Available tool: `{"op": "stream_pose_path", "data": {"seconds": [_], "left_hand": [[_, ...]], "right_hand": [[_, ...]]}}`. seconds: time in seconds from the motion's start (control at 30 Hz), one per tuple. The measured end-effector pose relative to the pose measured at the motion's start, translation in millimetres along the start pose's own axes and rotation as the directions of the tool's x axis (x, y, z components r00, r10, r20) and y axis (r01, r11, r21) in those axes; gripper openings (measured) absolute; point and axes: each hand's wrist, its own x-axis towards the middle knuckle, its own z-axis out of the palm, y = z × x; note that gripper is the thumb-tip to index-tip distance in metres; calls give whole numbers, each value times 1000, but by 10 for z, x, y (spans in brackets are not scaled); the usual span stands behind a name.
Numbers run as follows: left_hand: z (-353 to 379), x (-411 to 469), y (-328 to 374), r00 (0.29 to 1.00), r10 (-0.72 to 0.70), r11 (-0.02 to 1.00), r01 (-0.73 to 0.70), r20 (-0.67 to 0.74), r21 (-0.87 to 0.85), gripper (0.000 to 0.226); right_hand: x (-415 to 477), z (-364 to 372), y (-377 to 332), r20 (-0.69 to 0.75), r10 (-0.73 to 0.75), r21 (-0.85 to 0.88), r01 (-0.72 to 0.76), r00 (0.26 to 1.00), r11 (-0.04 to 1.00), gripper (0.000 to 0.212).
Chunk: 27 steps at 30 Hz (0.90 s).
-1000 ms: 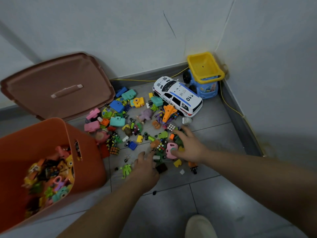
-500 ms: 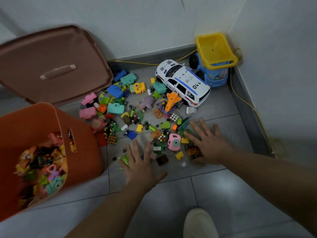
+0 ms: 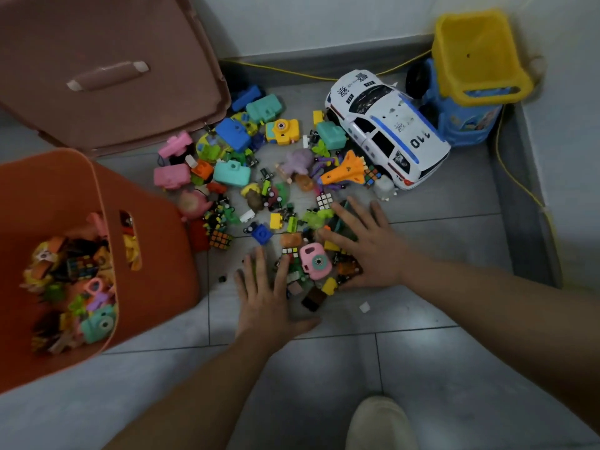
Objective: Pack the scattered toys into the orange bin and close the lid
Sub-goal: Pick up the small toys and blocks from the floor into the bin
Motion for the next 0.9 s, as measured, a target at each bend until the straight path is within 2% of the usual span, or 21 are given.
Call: {"op": "stream_pose_path", "data": {"seconds": [0.1,0.23,0.43,0.5,0.6,0.67,0.77,0.9], "left_hand": [[-32,210,20,993,64,996,-69,-94,-49,137],[-174,437,-9,982,80,993,-93,-169,-73,123],[-317,535,-133,975,79,997,-79,-209,7,111],[-352,568,-159,974,77,997,-78,-211,6,108],[-416,631,-194,971,61,994,-80,-230,-74,91],[-485,669,-201,968,21,991,-53,-250,-120,80],[-589,740,-195,977,-25,980,-17,-211,-198,80],[-666,788,-200,983,-70,947,13,-168,-321,87]], "right_hand": [[128,-13,-107,-62,-37,30,39,997,999,106],[326,-119,-161,-43,-98,14,98,994,995,103],[558,-258,-163,-13,-77,-46,76,997,996,91],[645,-280,-200,-48,-50,9,50,998,999,82],[731,-300,-248,-105,-9,124,22,994,992,75],[746,-306,-278,-112,27,159,-9,993,987,80],[782,-365,-319,-109,96,239,-68,989,969,94],[963,-496,-324,47,141,221,-148,989,964,101]]}}
